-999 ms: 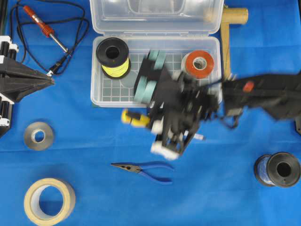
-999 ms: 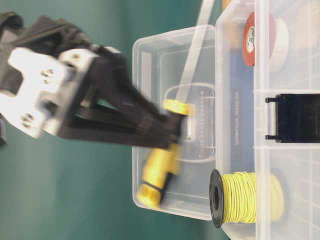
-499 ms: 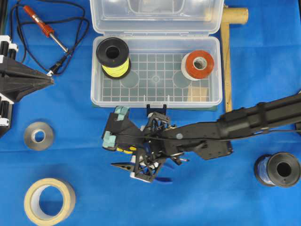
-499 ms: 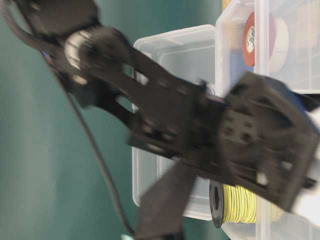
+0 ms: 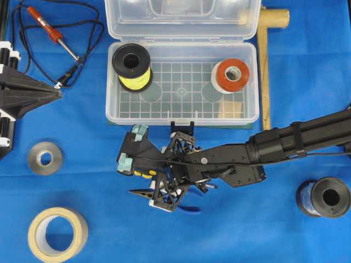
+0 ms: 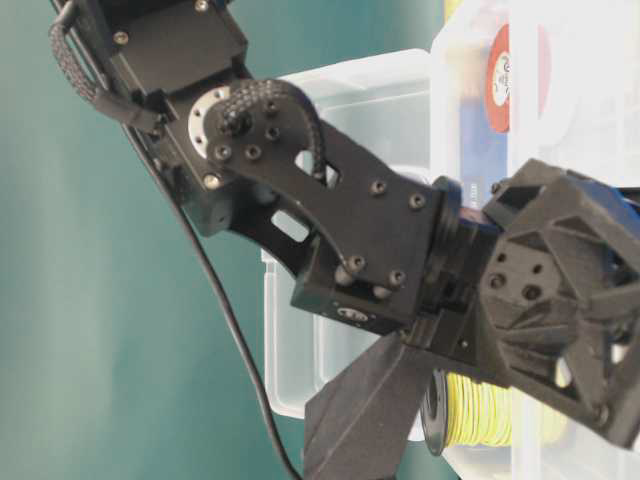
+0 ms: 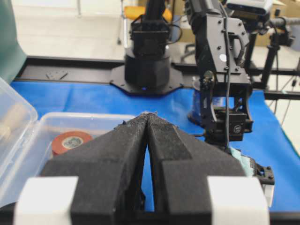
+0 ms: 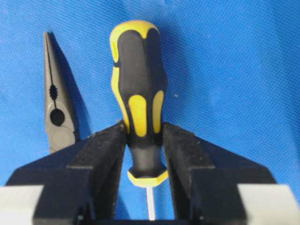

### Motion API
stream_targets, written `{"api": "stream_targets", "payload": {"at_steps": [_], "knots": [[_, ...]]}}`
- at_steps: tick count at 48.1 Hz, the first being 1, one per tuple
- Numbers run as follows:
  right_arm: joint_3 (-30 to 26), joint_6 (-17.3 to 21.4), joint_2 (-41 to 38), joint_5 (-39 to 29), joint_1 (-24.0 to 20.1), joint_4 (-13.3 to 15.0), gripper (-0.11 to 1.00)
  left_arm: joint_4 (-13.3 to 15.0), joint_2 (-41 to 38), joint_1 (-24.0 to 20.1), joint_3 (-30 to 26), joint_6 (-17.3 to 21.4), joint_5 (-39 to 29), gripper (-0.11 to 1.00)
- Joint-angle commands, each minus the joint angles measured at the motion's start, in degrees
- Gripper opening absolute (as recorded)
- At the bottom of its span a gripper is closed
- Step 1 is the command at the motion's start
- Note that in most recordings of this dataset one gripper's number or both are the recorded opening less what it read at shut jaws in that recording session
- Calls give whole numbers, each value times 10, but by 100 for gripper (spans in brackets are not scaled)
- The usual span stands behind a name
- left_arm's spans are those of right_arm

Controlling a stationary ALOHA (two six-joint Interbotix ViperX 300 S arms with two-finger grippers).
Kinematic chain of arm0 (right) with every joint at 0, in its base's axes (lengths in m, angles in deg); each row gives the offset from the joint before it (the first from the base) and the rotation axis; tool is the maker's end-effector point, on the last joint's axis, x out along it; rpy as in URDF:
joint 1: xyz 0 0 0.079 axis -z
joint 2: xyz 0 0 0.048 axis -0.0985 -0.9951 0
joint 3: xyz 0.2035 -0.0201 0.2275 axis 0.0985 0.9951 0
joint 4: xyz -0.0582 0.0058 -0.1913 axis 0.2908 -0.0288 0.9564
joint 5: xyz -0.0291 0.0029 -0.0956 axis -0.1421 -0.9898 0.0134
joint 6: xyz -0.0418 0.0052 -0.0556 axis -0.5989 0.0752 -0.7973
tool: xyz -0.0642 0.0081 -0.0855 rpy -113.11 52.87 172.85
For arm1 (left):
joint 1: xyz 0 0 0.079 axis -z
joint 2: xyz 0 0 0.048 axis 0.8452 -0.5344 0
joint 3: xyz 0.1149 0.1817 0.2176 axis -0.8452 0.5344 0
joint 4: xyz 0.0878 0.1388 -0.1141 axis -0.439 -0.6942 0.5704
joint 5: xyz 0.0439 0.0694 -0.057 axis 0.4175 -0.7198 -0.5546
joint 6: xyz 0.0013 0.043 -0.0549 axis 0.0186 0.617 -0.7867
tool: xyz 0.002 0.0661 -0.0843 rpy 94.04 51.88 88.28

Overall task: Pick the screwdriver from the toolbox among several items.
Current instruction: 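Lower the screwdriver onto the table, open and withdraw the right gripper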

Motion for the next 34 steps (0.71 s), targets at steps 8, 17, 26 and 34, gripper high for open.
{"api": "stream_targets", "payload": {"at_steps": [8,17,26,34], "knots": [[-9,-1,76,-65,-2,18,80,0,-2,-1,-6,0,4,0],[-2,1,192,-146,-25,111,76,1,-2,-1,-6,0,2,0],[65,2,305,-190,-51,195,76,0,-3,-1,-4,0,2,0],[177,33,408,-151,-59,222,76,0,-2,-1,0,-1,2,0]]}}
